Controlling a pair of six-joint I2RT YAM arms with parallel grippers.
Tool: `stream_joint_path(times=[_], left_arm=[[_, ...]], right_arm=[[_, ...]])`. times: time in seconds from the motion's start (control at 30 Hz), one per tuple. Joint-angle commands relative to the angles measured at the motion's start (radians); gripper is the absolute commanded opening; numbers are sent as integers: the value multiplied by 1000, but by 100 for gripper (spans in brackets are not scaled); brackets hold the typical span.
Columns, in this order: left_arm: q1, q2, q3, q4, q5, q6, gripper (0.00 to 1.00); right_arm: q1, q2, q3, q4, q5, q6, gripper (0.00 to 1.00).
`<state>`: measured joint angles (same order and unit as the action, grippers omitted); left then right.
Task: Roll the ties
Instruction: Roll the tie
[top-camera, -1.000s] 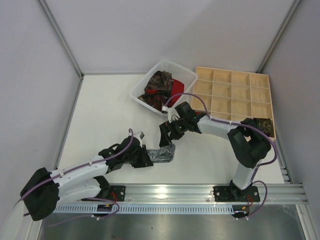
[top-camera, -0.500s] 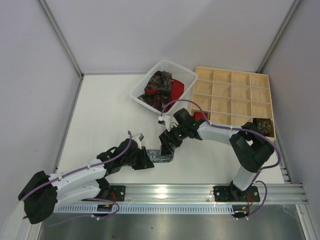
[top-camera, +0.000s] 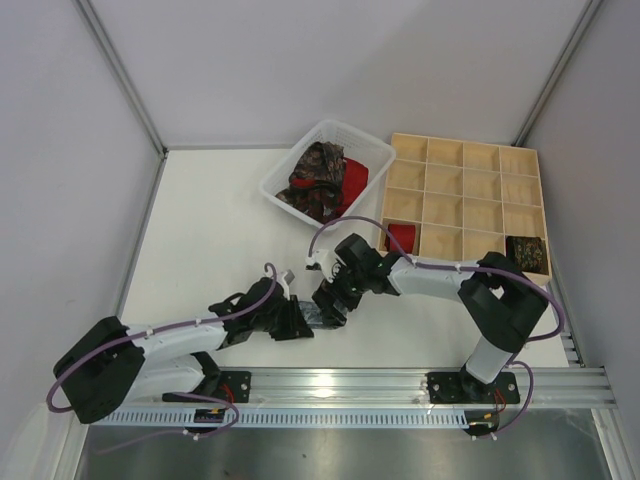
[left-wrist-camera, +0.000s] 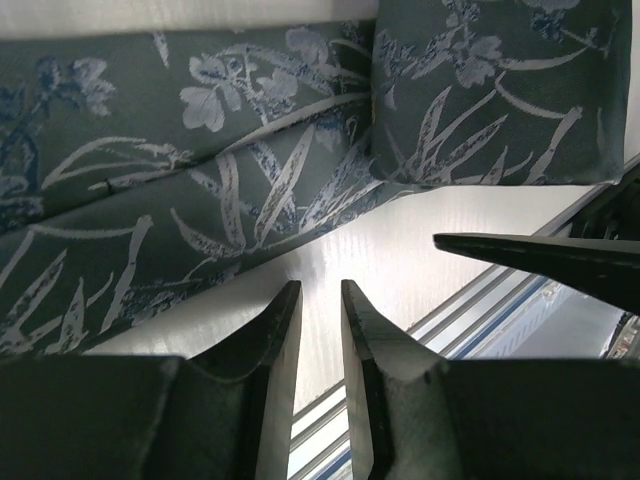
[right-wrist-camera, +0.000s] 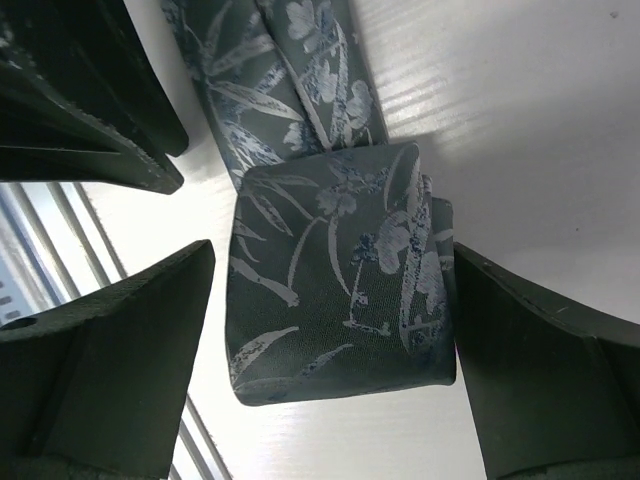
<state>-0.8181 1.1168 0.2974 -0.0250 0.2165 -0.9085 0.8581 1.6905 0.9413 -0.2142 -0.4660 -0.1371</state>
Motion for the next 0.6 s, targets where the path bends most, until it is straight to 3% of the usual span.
stream_joint_path(times=[0.0,0.33,0.57], left_arm=[[-4,32,28,65,-6,2,28],[-4,104,22,100,-20,0,27],[19,103,11,108,-9,5,28]], right_arm=[[16,-25,-15,24,78,-38,100],[93,-17,-15,-1,171,-62,100],[134,-17,-33,-5,279,-59,91]])
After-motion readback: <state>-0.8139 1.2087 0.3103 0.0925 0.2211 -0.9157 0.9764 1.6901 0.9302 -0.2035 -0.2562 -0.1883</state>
